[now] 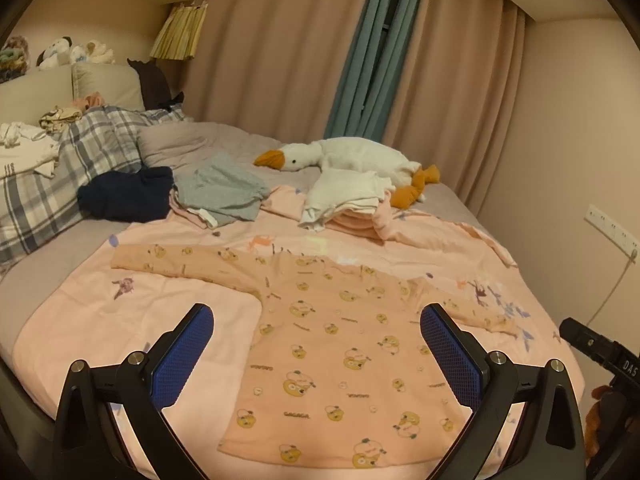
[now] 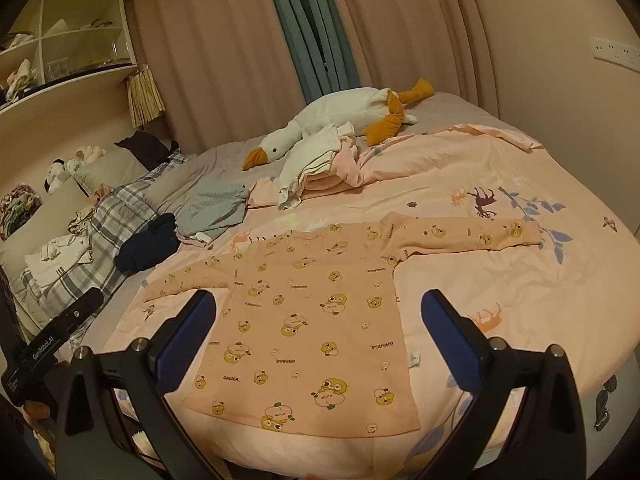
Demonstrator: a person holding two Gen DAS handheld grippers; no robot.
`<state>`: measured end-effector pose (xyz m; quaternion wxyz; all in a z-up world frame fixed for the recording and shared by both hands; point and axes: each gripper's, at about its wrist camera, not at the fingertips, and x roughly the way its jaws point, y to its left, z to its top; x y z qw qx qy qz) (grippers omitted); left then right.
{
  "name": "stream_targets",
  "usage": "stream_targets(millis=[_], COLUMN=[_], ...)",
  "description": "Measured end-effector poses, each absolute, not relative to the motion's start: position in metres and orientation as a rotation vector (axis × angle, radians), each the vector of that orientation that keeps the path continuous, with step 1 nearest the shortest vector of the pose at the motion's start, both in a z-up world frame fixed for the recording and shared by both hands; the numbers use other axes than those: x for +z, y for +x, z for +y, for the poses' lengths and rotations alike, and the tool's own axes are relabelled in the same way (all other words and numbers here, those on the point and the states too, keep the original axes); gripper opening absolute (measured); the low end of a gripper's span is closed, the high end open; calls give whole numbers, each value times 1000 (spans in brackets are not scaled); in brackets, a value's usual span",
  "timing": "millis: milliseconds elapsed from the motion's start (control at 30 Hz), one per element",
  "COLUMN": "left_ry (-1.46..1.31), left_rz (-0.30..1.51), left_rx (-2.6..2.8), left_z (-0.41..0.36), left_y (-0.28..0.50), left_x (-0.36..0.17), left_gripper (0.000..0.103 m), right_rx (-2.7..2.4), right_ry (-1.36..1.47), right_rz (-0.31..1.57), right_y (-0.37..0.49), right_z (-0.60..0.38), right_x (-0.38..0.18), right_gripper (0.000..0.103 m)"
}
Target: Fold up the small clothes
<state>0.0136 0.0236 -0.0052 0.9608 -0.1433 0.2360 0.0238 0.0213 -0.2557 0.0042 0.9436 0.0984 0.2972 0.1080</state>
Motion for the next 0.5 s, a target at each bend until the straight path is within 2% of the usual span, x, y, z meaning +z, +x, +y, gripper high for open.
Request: stream_targets(millis=[500], left_ry=[-281], left_rz=[499], left_rx=[74], left_z=[24], left_y=[20], left_x=[-8], left_gripper=[102], right_rx=[202], right_ry=[136], right_rz=[599], right_y=[19], right_z=[-245], right_x=[3], right_gripper=[103])
